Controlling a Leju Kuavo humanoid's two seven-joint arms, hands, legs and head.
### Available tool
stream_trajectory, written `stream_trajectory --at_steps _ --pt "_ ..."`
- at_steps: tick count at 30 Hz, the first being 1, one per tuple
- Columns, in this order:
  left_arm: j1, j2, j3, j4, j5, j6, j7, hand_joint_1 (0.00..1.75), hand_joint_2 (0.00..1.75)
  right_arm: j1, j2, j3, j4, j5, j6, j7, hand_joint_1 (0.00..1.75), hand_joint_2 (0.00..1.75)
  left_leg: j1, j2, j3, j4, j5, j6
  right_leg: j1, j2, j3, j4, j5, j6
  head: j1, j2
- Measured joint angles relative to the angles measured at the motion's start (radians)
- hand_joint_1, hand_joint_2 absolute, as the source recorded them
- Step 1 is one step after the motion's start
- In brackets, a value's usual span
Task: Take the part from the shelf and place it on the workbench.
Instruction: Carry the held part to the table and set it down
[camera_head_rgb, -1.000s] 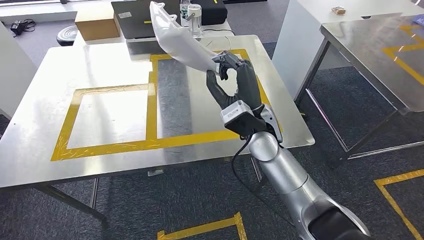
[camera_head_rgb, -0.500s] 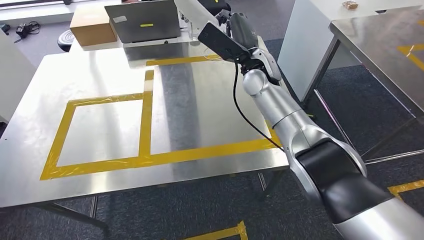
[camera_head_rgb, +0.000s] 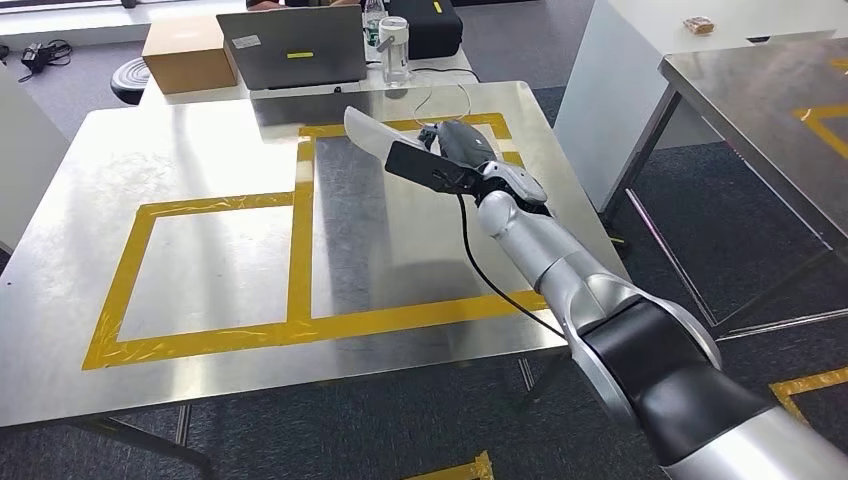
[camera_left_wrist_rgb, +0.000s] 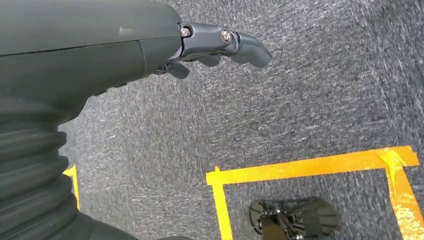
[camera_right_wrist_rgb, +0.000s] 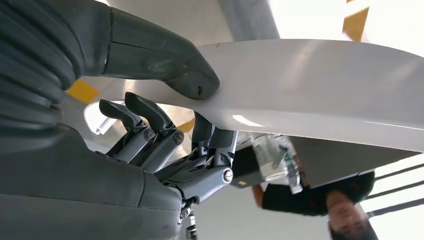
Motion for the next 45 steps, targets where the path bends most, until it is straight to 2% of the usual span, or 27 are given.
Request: stream_trajectory --at_steps 4,8,12,16,23,27,28,29,30,32,33,34,35,37,38,39,42,43,44,45 --pt "0.002 0.001 0.000 0.001 0.007 0.000 -0.010 0.00 1.75 0.011 0.024 0.024 0.007 0.023 0.049 -0.030 1.75 1.75 0.000 -0.001 0.000 0.000 -0.001 0.006 0.000 -0.001 0.003 -0.006 0.002 0.007 0.000 0.000" --pt "0.004 0.003 0.000 0.002 0.007 -0.002 -0.013 0.00 1.75 0.025 0.042 0.037 0.010 0.031 0.080 -0.039 0.00 0.00 -0.001 -0.001 0.000 0.001 -0.001 0.008 0.000 -0.002 0.004 -0.008 0.002 0.017 0.000 0.000" --pt "0.003 0.005 0.000 0.002 0.003 -0.010 -0.001 0.00 1.75 0.033 0.051 0.054 0.011 0.045 0.096 -0.026 0.00 0.00 -0.001 -0.001 0.000 0.001 0.000 0.009 -0.001 -0.002 0.004 -0.008 0.003 0.019 0.000 0.000" --pt "0.003 0.005 0.000 0.002 0.012 -0.021 0.000 0.00 0.00 0.038 0.052 0.066 0.013 0.047 0.101 -0.010 0.00 0.00 0.000 0.000 0.000 0.001 0.000 0.009 -0.001 -0.002 0.004 -0.008 0.003 0.019 0.000 0.000" --pt "0.008 0.007 0.004 0.002 0.028 -0.023 0.005 0.00 0.00 0.039 0.052 0.074 0.022 -0.017 0.130 -0.005 0.00 0.00 0.002 0.001 0.001 0.001 0.001 0.007 -0.001 -0.001 0.003 -0.006 0.003 0.019 0.000 0.000" --pt "0.012 0.014 0.009 0.003 0.041 -0.012 0.033 0.00 0.00 0.034 0.058 0.060 0.018 -0.131 0.176 -0.073 0.00 0.00 0.000 0.003 0.006 -0.010 0.013 0.023 -0.004 0.000 0.007 -0.012 0.009 0.036 -0.001 0.000" --pt "0.013 0.014 0.012 0.003 0.043 -0.009 0.038 0.00 0.00 0.029 0.060 0.049 0.013 -0.172 0.195 -0.104 0.00 0.00 0.004 0.005 0.009 -0.021 0.021 0.027 -0.003 0.001 0.003 -0.003 -0.003 0.040 0.001 0.000" --pt "0.014 0.013 0.015 0.003 0.045 -0.008 0.039 0.00 0.00 0.023 0.062 0.034 0.005 -0.217 0.216 -0.138 0.00 0.00 0.009 0.008 0.012 -0.032 0.030 0.029 -0.004 0.002 -0.008 0.025 -0.027 0.044 0.003 0.000" --pt "0.015 0.013 0.018 0.004 0.047 -0.006 0.040 0.00 0.00 0.018 0.064 0.017 -0.007 -0.262 0.234 -0.174 0.00 0.00 0.012 0.011 0.012 -0.038 0.035 0.031 -0.007 0.001 -0.026 0.075 -0.064 0.048 0.005 0.000" --pt "0.019 0.015 0.025 0.004 0.053 0.001 0.039 0.00 0.00 0.017 0.067 -0.014 -0.055 -0.353 0.254 -0.237 0.00 0.00 0.015 0.013 0.005 -0.038 0.040 0.029 -0.016 -0.002 -0.073 0.209 -0.138 0.058 0.008 0.000" --pt "0.023 0.015 0.029 0.004 0.059 0.006 0.039 0.00 0.00 0.023 0.067 -0.027 -0.093 -0.402 0.259 -0.259 0.00 0.00 0.018 0.014 0.001 -0.036 0.041 0.027 -0.022 -0.003 -0.085 0.255 -0.156 0.063 0.008 0.000" --pt "0.028 0.015 0.033 0.004 0.065 0.012 0.037 0.00 0.00 0.032 0.066 -0.038 -0.142 -0.454 0.261 -0.272 0.00 0.00 0.022 0.014 -0.004 -0.032 0.043 0.023 -0.028 -0.004 -0.079 0.264 -0.155 0.069 0.008 0.000" --pt "0.034 0.014 0.037 0.004 0.071 0.019 0.035 0.00 0.00 0.043 0.064 -0.046 -0.198 -0.505 0.261 -0.275 0.00 0.00 0.027 0.014 -0.010 -0.027 0.045 0.018 -0.034 -0.006 -0.053 0.232 -0.136 0.075 0.008 0.000" --pt "0.046 0.010 0.047 0.006 0.084 0.031 0.028 0.00 0.00 0.070 0.057 -0.058 -0.335 -0.600 0.249 -0.272 0.00 0.00 0.036 0.013 -0.024 -0.014 0.046 0.002 -0.043 -0.008 0.031 0.100 -0.092 0.088 0.009 0.000" --pt "0.052 0.008 0.053 0.006 0.090 0.037 0.025 0.00 0.00 0.085 0.053 -0.061 -0.406 -0.634 0.237 -0.272 0.00 0.00 0.037 0.012 -0.029 -0.008 0.048 -0.008 -0.044 -0.005 0.058 0.052 -0.075 0.087 0.009 0.000" --pt "0.057 0.006 0.058 0.007 0.095 0.040 0.022 0.00 0.00 0.102 0.048 -0.064 -0.476 -0.661 0.223 -0.272 0.00 0.00 0.036 0.010 -0.033 -0.002 0.049 -0.018 -0.045 -0.002 0.072 0.023 -0.071 0.082 0.009 0.000" --pt "0.070 -0.002 0.072 0.009 0.101 0.043 0.018 0.00 0.00 0.166 0.027 -0.077 -0.674 -0.710 0.186 -0.277 0.00 0.00 0.038 0.004 -0.039 -0.004 0.061 -0.045 -0.042 0.002 0.058 0.021 -0.069 0.050 0.008 0.000" --pt "0.075 -0.004 0.075 0.010 0.101 0.043 0.019 0.00 0.00 0.191 0.019 -0.081 -0.740 -0.719 0.173 -0.279 0.00 0.00 0.039 0.005 -0.045 0.002 0.050 -0.050 -0.041 0.001 0.051 0.021 -0.061 0.039 0.008 0.000" --pt "0.080 -0.005 0.077 0.012 0.100 0.043 0.020 0.00 0.00 0.219 0.010 -0.087 -0.805 -0.721 0.158 -0.283 0.00 0.00 0.040 0.006 -0.055 0.024 0.022 -0.053 -0.041 0.000 0.044 0.019 -0.052 0.029 0.006 0.000" --pt "0.082 -0.007 0.078 0.012 0.098 0.043 0.021 0.00 0.00 0.251 0.001 -0.095 -0.869 -0.716 0.141 -0.291 0.00 0.00 0.040 0.008 -0.068 0.067 -0.022 -0.053 -0.040 -0.002 0.037 0.016 -0.042 0.021 0.004 0.000"
